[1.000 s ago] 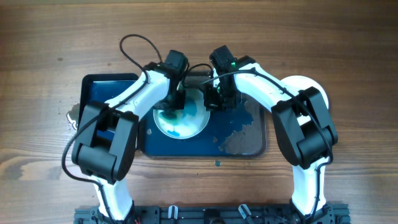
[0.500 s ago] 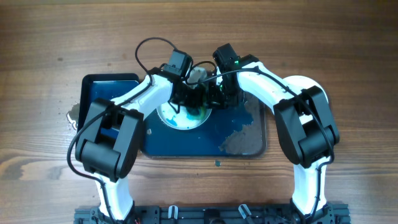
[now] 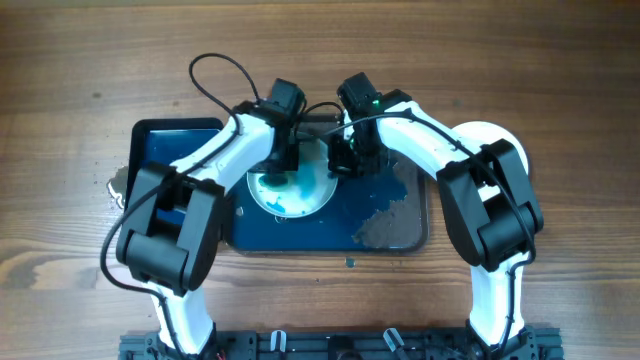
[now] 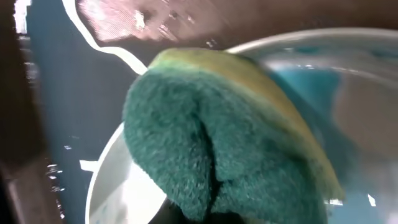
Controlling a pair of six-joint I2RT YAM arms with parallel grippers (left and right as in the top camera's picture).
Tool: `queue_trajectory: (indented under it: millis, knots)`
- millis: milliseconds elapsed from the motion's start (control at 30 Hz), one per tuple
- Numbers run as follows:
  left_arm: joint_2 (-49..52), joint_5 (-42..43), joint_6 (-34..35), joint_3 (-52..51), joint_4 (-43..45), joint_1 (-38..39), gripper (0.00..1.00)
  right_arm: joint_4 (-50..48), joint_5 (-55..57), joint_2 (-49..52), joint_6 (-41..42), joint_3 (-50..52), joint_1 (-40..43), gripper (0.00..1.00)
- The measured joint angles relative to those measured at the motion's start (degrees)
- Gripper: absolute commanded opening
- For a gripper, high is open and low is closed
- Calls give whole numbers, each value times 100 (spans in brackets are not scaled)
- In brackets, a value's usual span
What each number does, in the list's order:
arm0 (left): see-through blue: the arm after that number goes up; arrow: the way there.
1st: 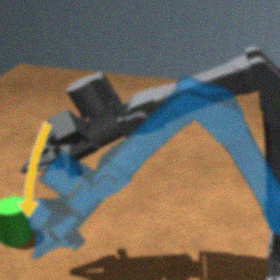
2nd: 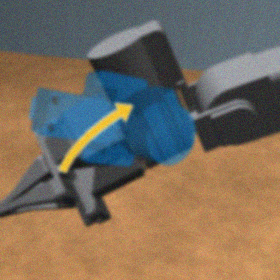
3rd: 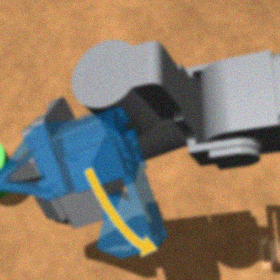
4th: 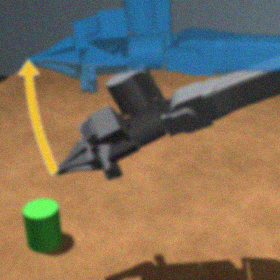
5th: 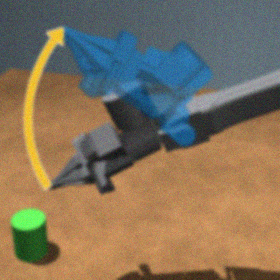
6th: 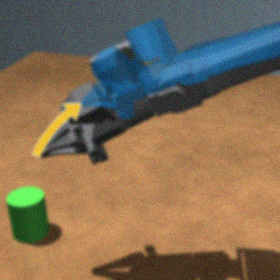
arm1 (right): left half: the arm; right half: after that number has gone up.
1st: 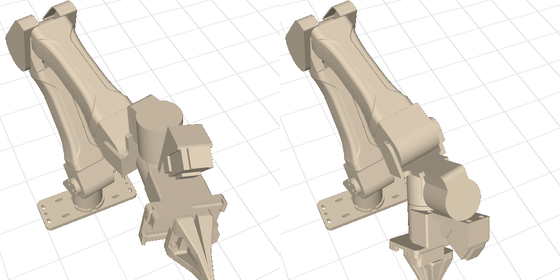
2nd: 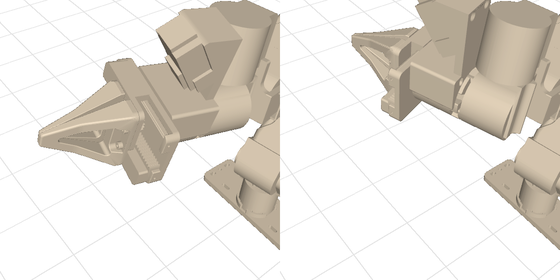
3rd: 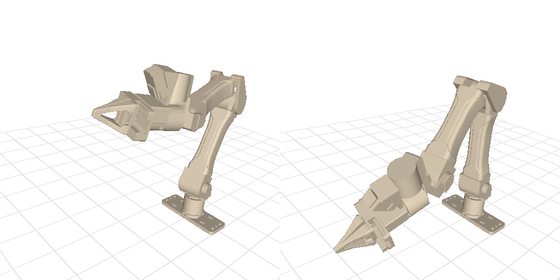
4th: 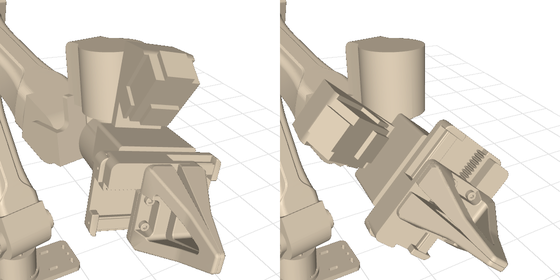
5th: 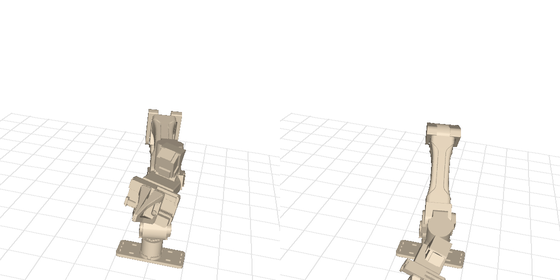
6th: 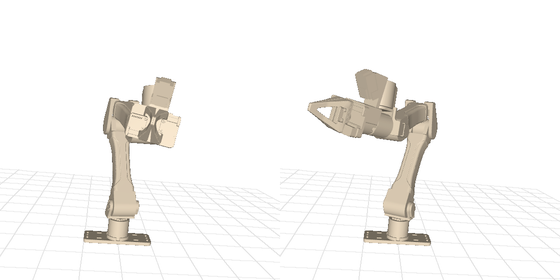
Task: Clean dirty plates on tray and stack at the side
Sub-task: 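Scrub the third plate with the sponge in the left gripper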
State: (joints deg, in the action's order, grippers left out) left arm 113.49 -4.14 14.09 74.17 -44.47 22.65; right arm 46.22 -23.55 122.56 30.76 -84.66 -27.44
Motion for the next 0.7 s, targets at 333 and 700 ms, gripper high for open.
queue_trajectory:
  millis: [333, 700]
  knots:
    - [96, 2758, -796, -181, 833, 33, 4, -33, 0, 0, 7, 0, 28, 4]
    - [20, -1484, 647, -111, 769, 157, 4, -94, 0, 0, 52, 0, 37, 4]
